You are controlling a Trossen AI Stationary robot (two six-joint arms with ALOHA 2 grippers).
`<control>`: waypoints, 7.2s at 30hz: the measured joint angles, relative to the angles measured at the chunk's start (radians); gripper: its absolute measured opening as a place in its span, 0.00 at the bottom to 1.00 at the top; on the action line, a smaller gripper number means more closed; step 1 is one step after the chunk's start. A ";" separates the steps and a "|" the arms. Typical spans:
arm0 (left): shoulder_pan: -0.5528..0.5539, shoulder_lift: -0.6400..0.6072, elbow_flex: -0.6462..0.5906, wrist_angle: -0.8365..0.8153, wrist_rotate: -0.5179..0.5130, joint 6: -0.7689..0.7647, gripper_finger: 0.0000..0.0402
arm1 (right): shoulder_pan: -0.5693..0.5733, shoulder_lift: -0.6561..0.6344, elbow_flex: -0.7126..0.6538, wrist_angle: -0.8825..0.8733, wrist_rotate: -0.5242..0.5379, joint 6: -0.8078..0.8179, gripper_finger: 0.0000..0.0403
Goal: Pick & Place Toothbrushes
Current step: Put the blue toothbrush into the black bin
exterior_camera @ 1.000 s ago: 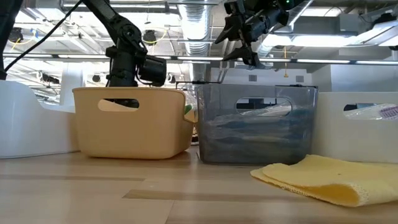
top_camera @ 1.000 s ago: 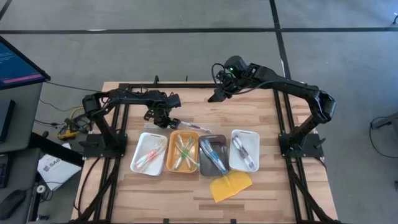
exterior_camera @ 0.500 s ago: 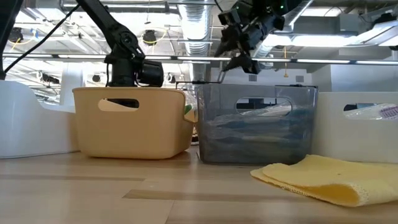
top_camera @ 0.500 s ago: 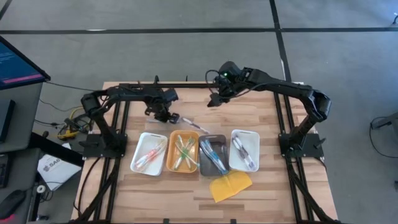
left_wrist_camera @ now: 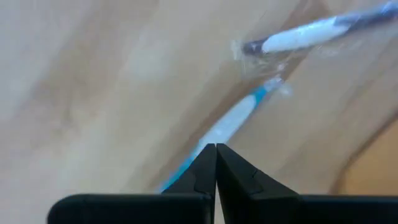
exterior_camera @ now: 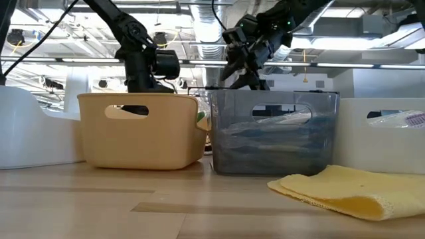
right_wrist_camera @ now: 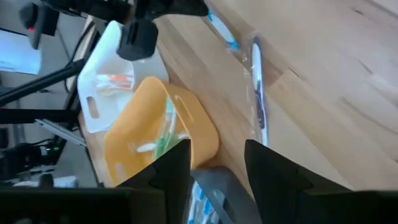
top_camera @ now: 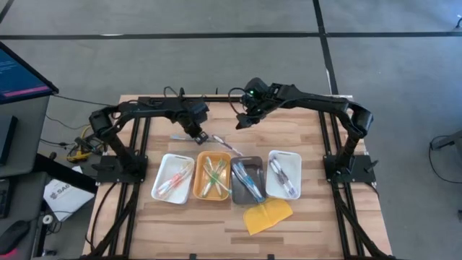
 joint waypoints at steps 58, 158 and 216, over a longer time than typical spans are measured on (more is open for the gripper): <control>-0.063 0.056 -0.039 0.098 -0.196 0.109 0.02 | 0.007 -0.009 0.000 -0.003 -0.092 0.053 0.32; -0.490 -0.494 -0.039 0.686 -0.414 1.392 0.02 | 0.065 -0.110 -0.001 0.576 -0.335 1.363 0.62; -0.492 -0.722 -0.038 0.735 -0.765 0.928 0.80 | 0.143 -0.157 0.003 0.463 -0.158 0.988 0.05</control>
